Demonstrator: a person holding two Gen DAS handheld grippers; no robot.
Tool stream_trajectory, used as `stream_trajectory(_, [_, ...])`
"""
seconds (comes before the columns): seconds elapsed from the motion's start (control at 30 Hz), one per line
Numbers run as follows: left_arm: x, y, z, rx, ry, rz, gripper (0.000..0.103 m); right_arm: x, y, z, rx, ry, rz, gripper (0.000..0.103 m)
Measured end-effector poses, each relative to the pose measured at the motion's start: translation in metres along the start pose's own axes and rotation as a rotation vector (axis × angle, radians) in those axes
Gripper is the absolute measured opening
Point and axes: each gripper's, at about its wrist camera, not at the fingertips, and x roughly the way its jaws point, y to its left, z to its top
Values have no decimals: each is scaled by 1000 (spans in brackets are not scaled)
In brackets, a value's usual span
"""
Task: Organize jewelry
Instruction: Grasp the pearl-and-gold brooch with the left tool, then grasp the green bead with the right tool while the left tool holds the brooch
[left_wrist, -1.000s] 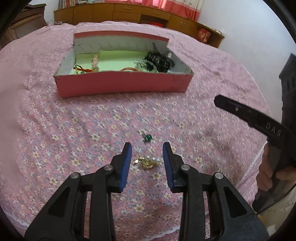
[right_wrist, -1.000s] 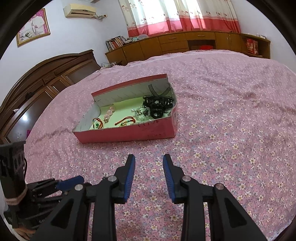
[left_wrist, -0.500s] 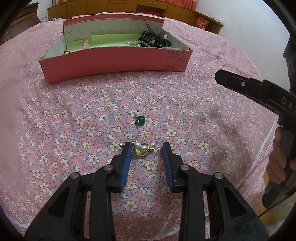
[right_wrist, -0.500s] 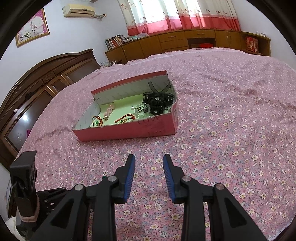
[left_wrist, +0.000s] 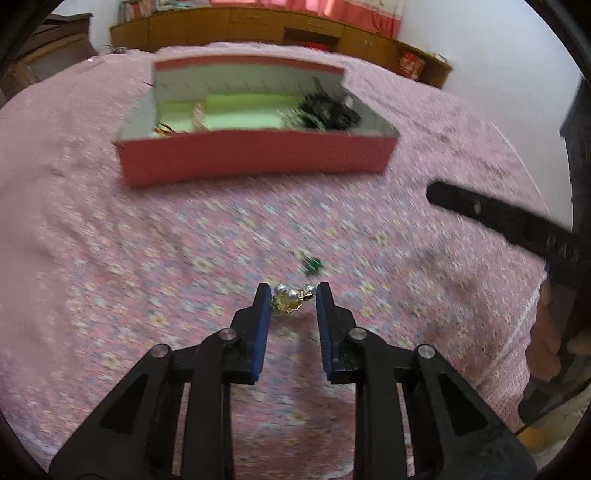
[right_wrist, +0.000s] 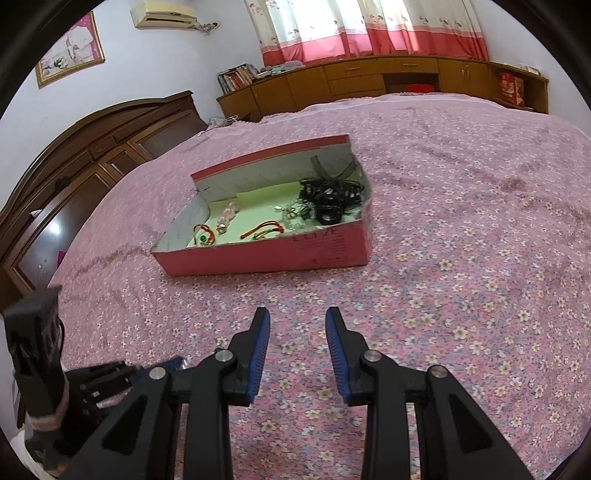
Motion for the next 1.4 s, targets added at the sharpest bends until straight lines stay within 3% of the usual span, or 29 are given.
stream_trajectory(0.27, [-15,30,12,-54,-62,92,16,19,28,-7,-53,54,64,34])
stream_trajectory(0.57, [-18,51,15,-104,-87,125,16,45,60,-23,-135,139,150,34])
stream_trajectory(0.8, [-18,53,15,-119,-87,121,16,65,72,-31,-170,179,128,29])
stream_trajectory(0.93, [-17,51,16,-114,-90,118,16,72,71,-33,-173,191,110,20])
stream_trajectory(1.0, [-16,52,16,-115,-92,117,16,75,69,-36,-175,192,99,13])
stream_trajectory(1.2, [-14,52,16,-116,-93,119,16,75,67,-36,-174,178,109,12])
stream_trajectory(1.4, [-17,49,22,-107,-126,121,16,53,64,-26,-176,105,126,12])
